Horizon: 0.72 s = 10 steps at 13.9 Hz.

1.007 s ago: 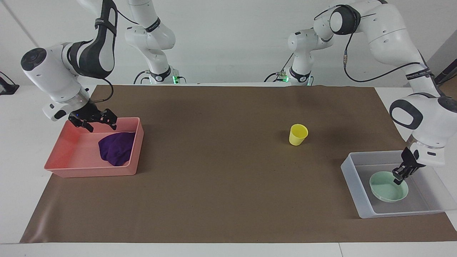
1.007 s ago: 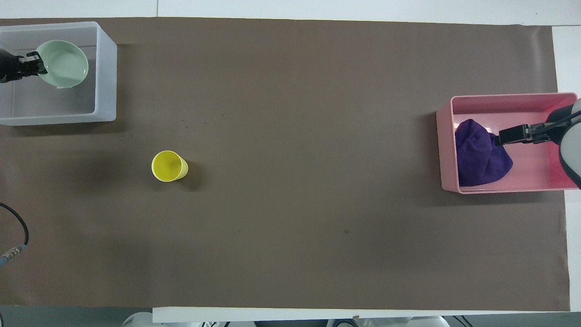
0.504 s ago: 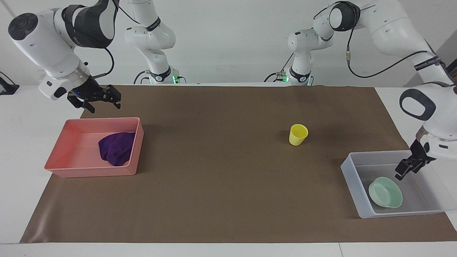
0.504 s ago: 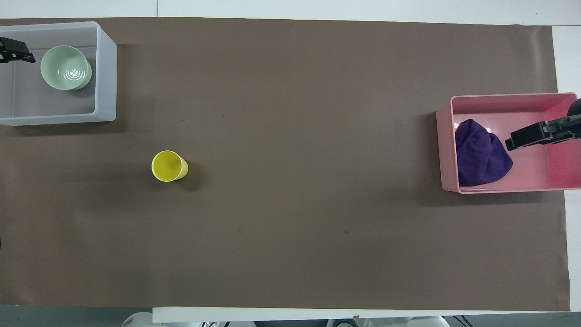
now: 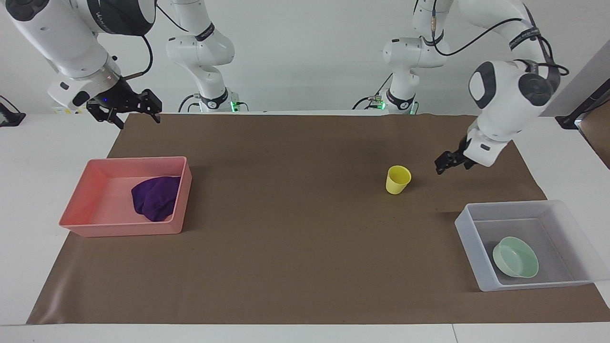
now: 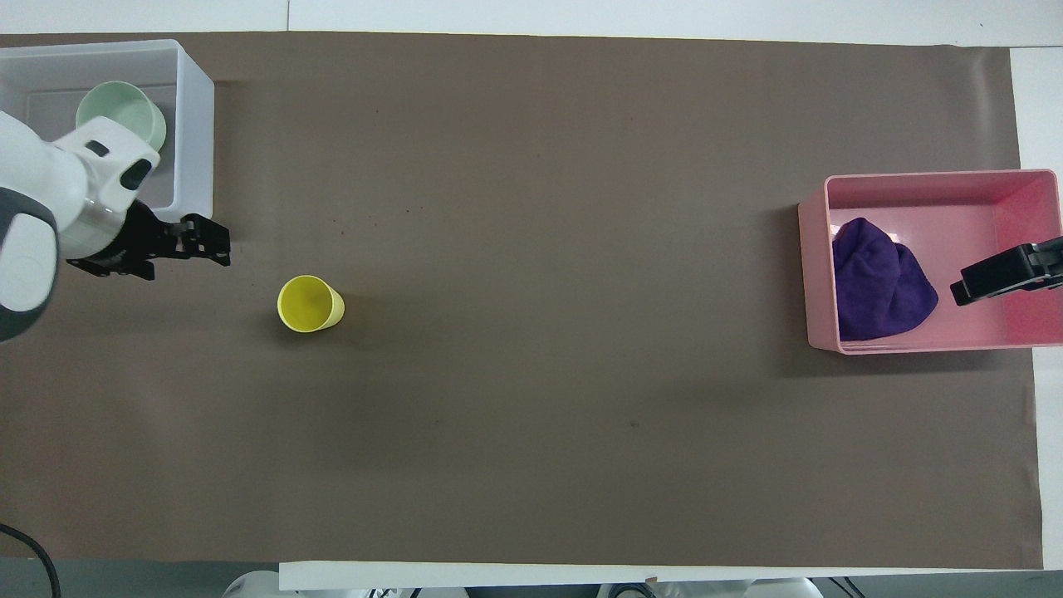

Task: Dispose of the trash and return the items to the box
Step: 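Grasp the yellow cup with the left gripper and place it in the bowl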

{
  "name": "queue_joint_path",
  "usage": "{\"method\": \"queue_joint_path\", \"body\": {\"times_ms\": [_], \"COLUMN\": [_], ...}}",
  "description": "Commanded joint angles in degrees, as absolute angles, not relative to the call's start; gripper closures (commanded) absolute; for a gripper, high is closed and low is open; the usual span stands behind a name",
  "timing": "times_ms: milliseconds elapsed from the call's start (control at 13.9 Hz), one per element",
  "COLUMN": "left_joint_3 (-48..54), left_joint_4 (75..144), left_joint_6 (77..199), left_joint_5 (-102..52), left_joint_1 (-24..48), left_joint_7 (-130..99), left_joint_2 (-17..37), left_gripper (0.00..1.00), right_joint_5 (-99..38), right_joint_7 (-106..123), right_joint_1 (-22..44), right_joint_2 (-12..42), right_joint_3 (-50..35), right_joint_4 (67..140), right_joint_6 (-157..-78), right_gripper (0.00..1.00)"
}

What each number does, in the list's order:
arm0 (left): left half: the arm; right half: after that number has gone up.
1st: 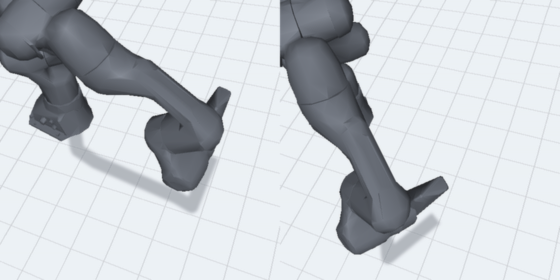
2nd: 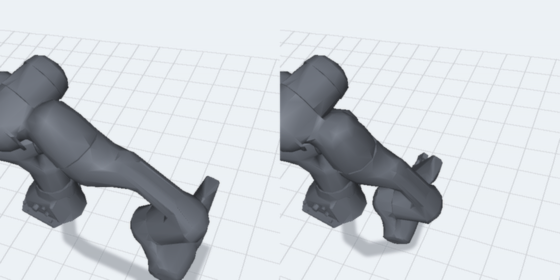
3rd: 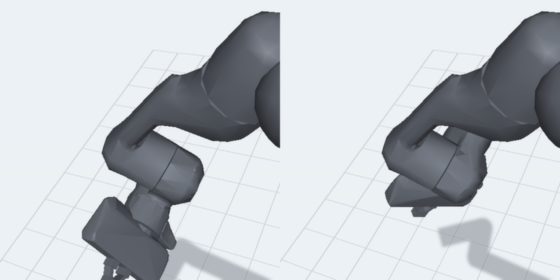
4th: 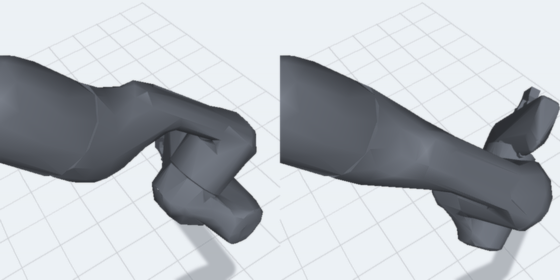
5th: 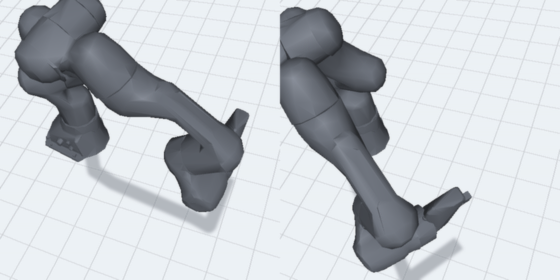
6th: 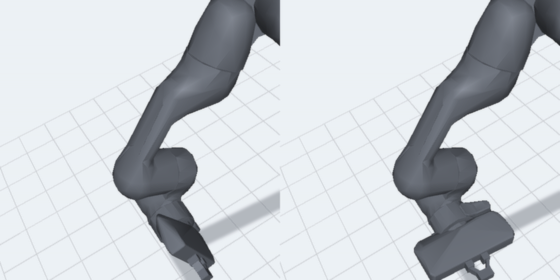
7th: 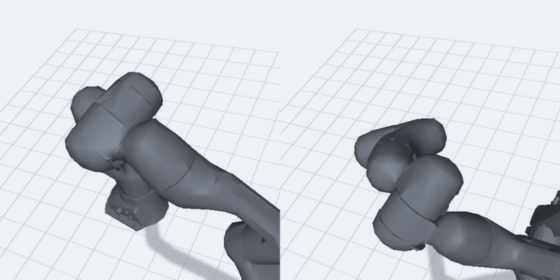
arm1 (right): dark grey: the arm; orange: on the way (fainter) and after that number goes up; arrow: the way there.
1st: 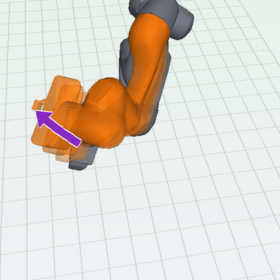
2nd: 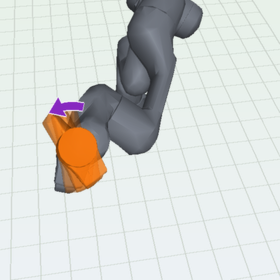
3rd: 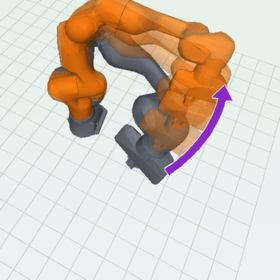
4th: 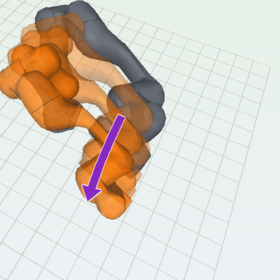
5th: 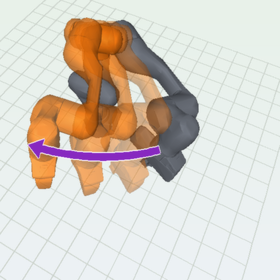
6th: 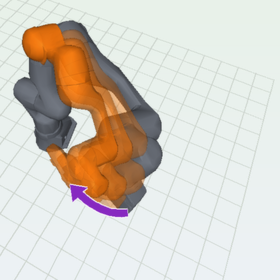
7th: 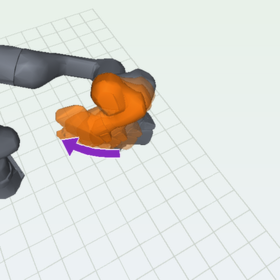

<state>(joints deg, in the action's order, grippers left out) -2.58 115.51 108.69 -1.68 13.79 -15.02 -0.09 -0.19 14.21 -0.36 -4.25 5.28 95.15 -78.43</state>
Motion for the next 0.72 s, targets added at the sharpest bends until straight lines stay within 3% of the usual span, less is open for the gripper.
{"method": "queue_joint_path", "body": {"times_ms": [0, 288, 360, 432, 504, 647], "left_joint_3": [-3.3, -3.3, -3.3, -3.3, -3.3, -3.3], "left_joint_4": [127.5, 132.6, 133.1, 133.2, 133.2, 133.2], "left_joint_6": [118.3, 129.2, 130.2, 130.2, 130.2, 130.3], "left_joint_5": [-0.5, -0.5, -0.5, -0.5, -0.5, -0.5], "left_joint_1": [18.0, 19.7, 20.2, 20.8, 20.9, 21.4], "left_joint_7": [-19.8, -21.6, -24.0, -25.6, -26.0, -26.4], "left_joint_2": [-5.4, -3.0, -3.0, -3.0, -3.0, -2.9], "left_gripper": [0.0, 0.02, 0.2, 0.79, 0.99, 1.0], "right_joint_5": [-0.6, 0.1, 0.1, 0.0, 0.0, -0.1], "right_joint_7": [14.1, 13.8, 13.9, 13.7, 13.6, 11.4], "right_joint_1": [-1.0, -0.6, -1.1, -1.0, -1.0, -1.1], "right_joint_2": [-6.2, -6.2, -6.1, -6.0, -6.0, -5.8], "right_joint_3": [5.5, 5.2, 5.2, 5.2, 5.2, 5.2], "right_joint_4": [96.0, 95.9, 95.9, 95.9, 95.9, 95.8], "right_joint_6": [-74.3, -78.0, -80.8, -81.6, -81.8, -82.9], "right_gripper": [0.0, 0.0, 0.0, 0.0, 0.0, 0.0]}}
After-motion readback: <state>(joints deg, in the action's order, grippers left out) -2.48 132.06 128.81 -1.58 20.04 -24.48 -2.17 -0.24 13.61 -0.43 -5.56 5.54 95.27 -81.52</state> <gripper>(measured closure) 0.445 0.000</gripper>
